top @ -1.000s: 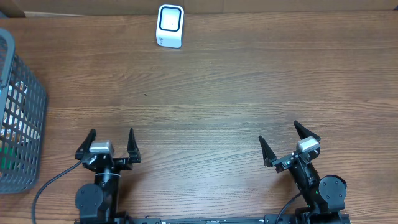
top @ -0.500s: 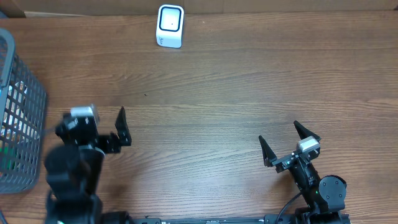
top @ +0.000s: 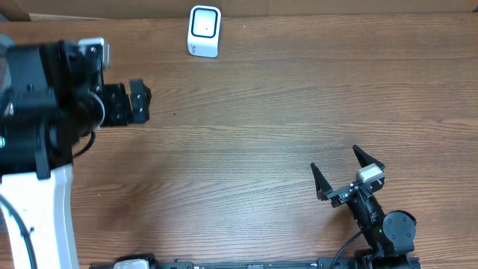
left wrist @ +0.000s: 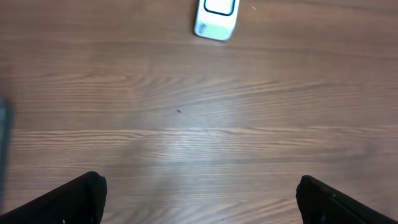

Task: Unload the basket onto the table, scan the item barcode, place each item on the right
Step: 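Reach the left gripper into the basket toward the green-lidded jar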

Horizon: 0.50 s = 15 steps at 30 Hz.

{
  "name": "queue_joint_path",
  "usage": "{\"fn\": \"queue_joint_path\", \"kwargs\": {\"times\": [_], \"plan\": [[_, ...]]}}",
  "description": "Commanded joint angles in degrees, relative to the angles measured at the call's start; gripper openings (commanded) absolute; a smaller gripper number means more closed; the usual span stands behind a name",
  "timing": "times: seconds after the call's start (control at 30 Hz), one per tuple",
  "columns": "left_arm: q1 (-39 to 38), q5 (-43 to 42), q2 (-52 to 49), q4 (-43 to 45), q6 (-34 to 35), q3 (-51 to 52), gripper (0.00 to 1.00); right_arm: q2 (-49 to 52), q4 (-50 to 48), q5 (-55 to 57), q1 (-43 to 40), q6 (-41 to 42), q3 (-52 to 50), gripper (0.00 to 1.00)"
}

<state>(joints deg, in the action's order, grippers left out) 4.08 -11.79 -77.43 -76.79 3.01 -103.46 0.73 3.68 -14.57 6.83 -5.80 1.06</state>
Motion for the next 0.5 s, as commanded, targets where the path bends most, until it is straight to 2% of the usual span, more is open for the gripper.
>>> {"fn": "queue_joint_path", "kwargs": {"times": [0.0,0.23,0.33,0.47], "plan": [[-0.3,-3.5,-4.5,-1.5,-0.2,-2.8,1.0,-0.6,-0.4,0.8,-0.1,0.0,-0.6,1.0],[0.6,-1.8,-8.9,0.1,-1.0,-3.4,1.0,-0.6,-0.4,0.8,-0.1,0.0,-0.6,1.0],[3.1,1.3,-9.7,0.4,2.4,-6.7,1.0,-0.6,-0.4,0.8,-0.1,0.0,-0.6,1.0],[10.0,1.9,-9.9,0.2,6.6,-13.4,1.0,-0.6,-0.4,0.8,-0.1,0.0,-0.6,1.0]]}}
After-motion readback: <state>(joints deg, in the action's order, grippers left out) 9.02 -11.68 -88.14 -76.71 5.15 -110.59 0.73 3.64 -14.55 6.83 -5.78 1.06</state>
